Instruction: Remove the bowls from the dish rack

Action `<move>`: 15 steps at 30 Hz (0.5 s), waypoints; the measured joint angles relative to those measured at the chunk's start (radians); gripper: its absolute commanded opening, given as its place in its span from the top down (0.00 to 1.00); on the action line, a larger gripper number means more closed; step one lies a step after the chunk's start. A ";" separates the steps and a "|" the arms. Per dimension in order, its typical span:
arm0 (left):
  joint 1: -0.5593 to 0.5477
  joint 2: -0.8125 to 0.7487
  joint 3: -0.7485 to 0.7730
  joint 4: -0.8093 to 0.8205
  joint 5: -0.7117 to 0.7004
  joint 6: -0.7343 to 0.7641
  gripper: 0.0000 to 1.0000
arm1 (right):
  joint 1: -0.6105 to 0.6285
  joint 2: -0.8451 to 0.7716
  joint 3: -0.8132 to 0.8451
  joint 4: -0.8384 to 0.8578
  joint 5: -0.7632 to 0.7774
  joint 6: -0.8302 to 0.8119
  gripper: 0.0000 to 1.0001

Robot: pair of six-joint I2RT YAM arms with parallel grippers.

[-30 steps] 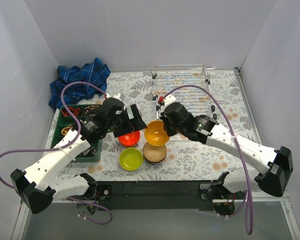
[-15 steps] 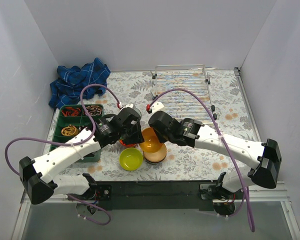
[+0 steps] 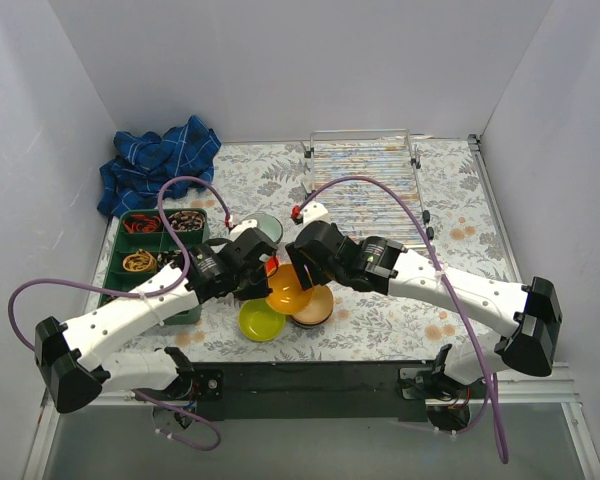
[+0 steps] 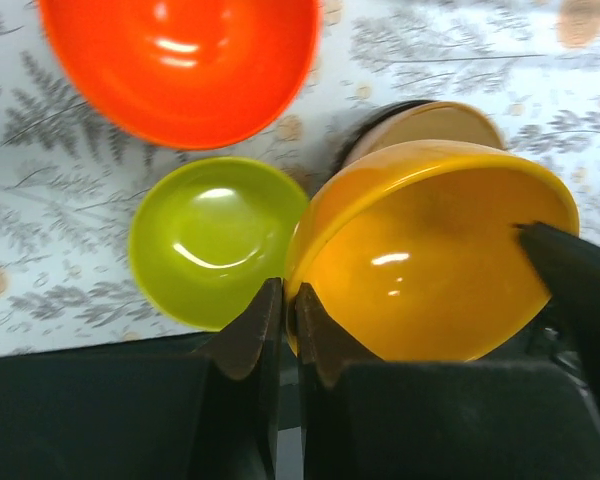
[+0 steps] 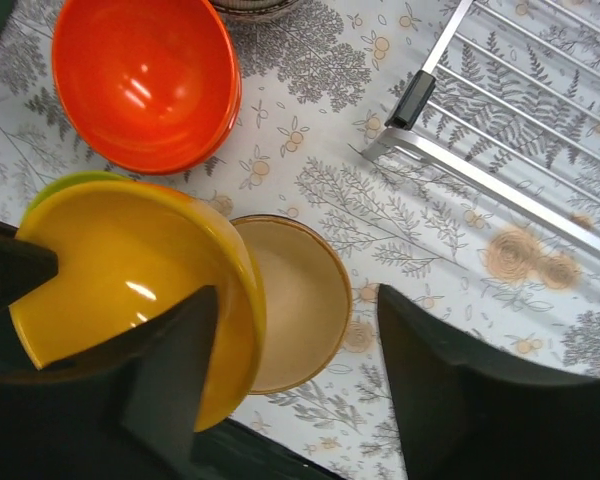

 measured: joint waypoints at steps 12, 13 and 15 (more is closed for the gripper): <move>0.000 -0.106 -0.127 -0.158 -0.064 -0.074 1.00 | -0.047 -0.196 -0.115 0.045 0.039 0.037 0.08; 0.000 -0.112 -0.141 -0.165 -0.066 -0.080 1.00 | -0.062 -0.216 -0.131 0.048 0.039 0.042 0.08; 0.000 -0.117 -0.170 -0.168 -0.069 -0.089 1.00 | -0.091 -0.252 -0.163 0.058 0.041 0.050 0.07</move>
